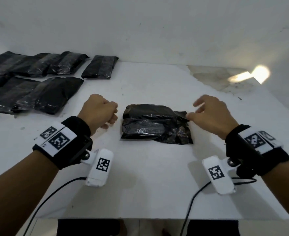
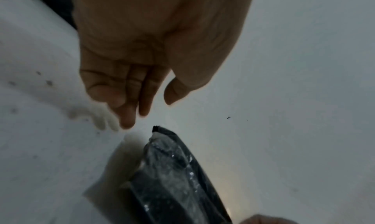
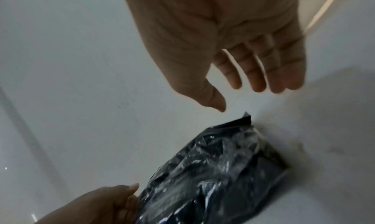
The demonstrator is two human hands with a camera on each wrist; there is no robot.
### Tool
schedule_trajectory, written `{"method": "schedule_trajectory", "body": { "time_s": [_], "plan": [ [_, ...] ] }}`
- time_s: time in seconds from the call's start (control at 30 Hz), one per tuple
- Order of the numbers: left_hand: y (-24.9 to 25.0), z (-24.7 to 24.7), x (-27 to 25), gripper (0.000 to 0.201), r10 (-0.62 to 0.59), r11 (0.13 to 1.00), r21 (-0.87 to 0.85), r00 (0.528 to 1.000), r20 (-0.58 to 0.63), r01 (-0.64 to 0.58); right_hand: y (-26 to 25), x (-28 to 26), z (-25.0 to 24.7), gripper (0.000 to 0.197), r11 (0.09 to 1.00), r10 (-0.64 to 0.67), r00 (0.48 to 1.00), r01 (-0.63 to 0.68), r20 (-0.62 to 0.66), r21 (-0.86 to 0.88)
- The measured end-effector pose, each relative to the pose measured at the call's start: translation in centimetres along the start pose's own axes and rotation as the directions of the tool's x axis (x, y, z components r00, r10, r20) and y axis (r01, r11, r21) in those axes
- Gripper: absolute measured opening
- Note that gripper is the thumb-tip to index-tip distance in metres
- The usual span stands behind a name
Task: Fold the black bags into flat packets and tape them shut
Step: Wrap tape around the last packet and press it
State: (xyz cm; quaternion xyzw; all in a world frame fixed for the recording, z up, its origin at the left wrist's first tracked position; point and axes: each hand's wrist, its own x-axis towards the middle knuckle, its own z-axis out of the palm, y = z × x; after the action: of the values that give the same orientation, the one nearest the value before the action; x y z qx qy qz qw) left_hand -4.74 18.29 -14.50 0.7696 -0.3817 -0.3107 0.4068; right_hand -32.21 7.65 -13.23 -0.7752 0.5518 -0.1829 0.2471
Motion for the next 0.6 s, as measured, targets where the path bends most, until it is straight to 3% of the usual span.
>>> {"method": "schedule_trajectory", "body": {
  "time_s": [0.07,0.17,0.37,0.6],
  "plan": [
    [0.5,-0.1,-0.6,0.048,-0.137,0.990,0.046,0.981,0.137,0.132,0.0,-0.1,-0.6,0.034,0.988,0.139,0.985,-0.132,0.099,-0.077],
    [0.9,0.3,-1.1,0.055,-0.197,0.980,0.073,0.952,0.233,0.185,-0.4,-0.5,-0.6,0.043,0.959,0.259,0.922,-0.282,0.287,0.038],
    [0.3,1.7,-1.3,0.035,-0.118,0.989,-0.070,0.983,0.142,0.129,-1.0,-0.9,0.2,0.039,0.898,0.297,0.901,-0.376,0.317,0.228],
    [-0.5,1.7,-1.8,0.035,-0.076,0.940,-0.324,0.993,0.093,0.103,-0.5,-1.7,0.2,0.019,0.740,0.299,0.865,-0.477,0.403,0.475]
  ]
}}
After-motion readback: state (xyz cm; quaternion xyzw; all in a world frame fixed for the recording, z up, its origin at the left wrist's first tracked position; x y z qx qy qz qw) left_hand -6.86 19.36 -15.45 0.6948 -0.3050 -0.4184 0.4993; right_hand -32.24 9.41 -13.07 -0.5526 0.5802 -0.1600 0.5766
